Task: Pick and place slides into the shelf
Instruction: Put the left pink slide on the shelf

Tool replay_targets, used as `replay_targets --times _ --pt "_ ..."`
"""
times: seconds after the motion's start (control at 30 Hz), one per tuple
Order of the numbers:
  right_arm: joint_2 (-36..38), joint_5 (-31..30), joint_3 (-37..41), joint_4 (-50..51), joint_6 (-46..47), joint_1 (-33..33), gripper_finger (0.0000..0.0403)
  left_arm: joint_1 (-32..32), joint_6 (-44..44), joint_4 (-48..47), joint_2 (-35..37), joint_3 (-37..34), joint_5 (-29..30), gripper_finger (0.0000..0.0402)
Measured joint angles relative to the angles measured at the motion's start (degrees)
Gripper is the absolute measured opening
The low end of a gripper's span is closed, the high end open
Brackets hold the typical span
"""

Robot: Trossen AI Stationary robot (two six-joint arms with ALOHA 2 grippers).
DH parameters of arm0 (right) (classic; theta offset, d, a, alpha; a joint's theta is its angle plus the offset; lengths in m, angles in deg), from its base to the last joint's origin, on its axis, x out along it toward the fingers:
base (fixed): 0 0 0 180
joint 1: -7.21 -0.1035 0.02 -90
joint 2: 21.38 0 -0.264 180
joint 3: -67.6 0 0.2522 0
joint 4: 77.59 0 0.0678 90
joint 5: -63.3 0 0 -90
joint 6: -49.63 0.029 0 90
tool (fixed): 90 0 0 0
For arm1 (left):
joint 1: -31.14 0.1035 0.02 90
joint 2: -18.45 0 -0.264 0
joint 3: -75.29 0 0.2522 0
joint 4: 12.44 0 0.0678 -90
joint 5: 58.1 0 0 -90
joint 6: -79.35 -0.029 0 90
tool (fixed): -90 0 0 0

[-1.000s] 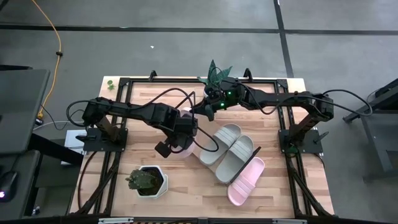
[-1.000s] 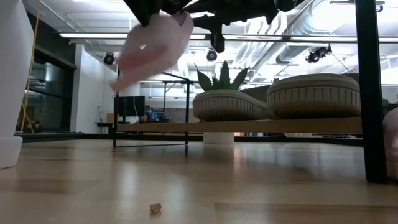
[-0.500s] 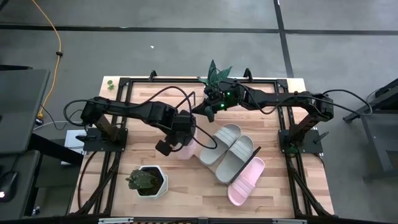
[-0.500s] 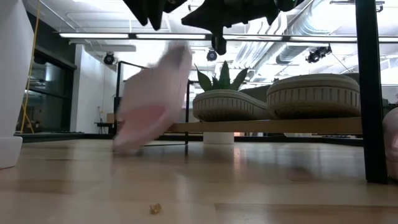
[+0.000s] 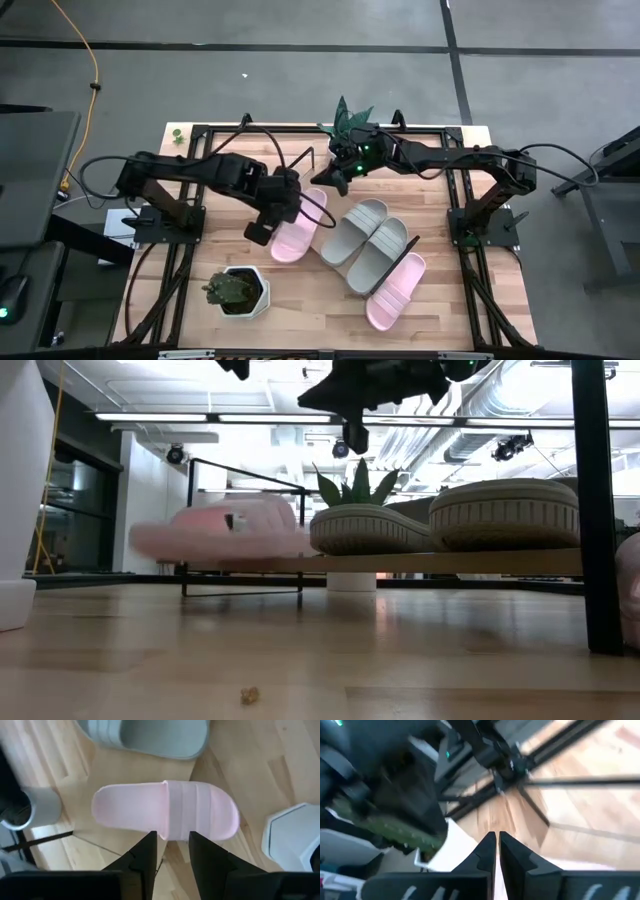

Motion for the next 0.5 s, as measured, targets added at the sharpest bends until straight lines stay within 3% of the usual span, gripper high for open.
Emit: replay_targets --times 0.13,0.33,0.5 --pt "0.0 0.3 0.0 5.7 -0.9 0.0 0.0030 0.0 3.5 0.0 1.2 0.0 0.5 0.0101" --pt "0.0 0.7 0.0 7.2 -0.4 0.0 0.0097 0.0 10.7 0.4 2.4 0.0 1.3 0.0101" --pt "-1.2 6.8 -0.1 7.2 0.3 -0.2 0.0127 0.0 16.8 0.7 3.1 0.0 -0.1 0.0101"
